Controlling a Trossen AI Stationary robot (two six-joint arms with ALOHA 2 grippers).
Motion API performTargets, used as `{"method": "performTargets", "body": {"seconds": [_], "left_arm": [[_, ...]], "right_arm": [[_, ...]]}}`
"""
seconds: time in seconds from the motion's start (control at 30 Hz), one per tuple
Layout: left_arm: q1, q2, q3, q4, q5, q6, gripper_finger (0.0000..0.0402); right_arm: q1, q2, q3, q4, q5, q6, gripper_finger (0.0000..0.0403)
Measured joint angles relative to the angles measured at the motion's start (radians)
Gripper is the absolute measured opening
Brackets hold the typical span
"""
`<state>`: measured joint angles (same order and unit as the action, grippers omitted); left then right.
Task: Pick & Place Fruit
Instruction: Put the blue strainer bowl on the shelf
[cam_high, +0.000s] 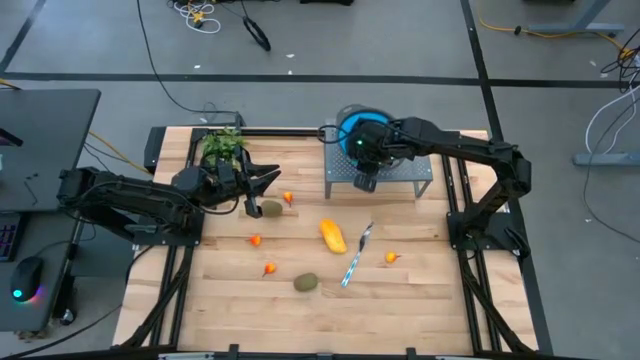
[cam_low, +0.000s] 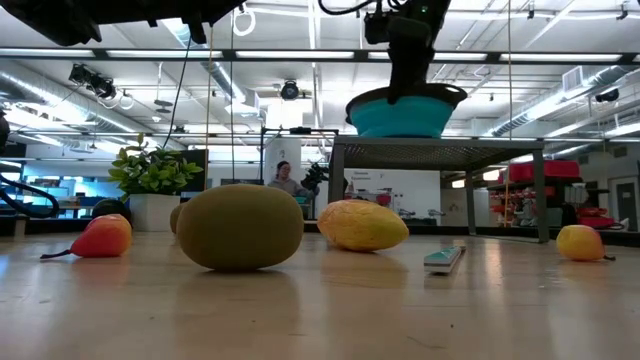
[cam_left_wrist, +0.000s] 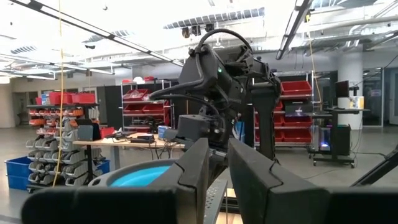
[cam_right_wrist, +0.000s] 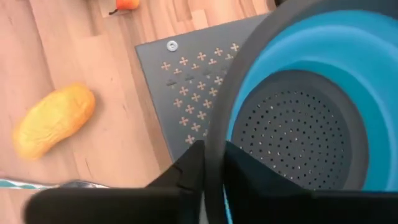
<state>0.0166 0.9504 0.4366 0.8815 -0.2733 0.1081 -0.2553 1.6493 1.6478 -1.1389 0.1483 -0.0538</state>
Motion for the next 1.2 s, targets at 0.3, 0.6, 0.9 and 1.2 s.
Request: {"method": "performTargets", "body": {"seconds": [0.3, 0.6, 0.9, 1.2], "left_arm": [[0.000, 0.000, 0.000, 0.000, 0.000, -0.002, 0.0071], [0.000, 0.000, 0.000, 0.000, 0.000, -0.003, 0.0071], [0.000, 0.000, 0.000, 0.000, 0.000, -0.004, 0.0071], [0.000, 0.000, 0.000, 0.000, 0.000, -0.004, 0.0071]], "right_arm": [[0.056, 0.000, 0.000, 0.091, 0.058, -0.066, 0.0028], [0.062, 0.000, 0.000, 0.091, 0.061, -0.079, 0.0026], [0.062, 0.000, 0.000, 0.070, 0.099, -0.104, 0.0046], [0.065, 0.000, 0.000, 0.045, 0.150, -0.203, 0.0050]]}}
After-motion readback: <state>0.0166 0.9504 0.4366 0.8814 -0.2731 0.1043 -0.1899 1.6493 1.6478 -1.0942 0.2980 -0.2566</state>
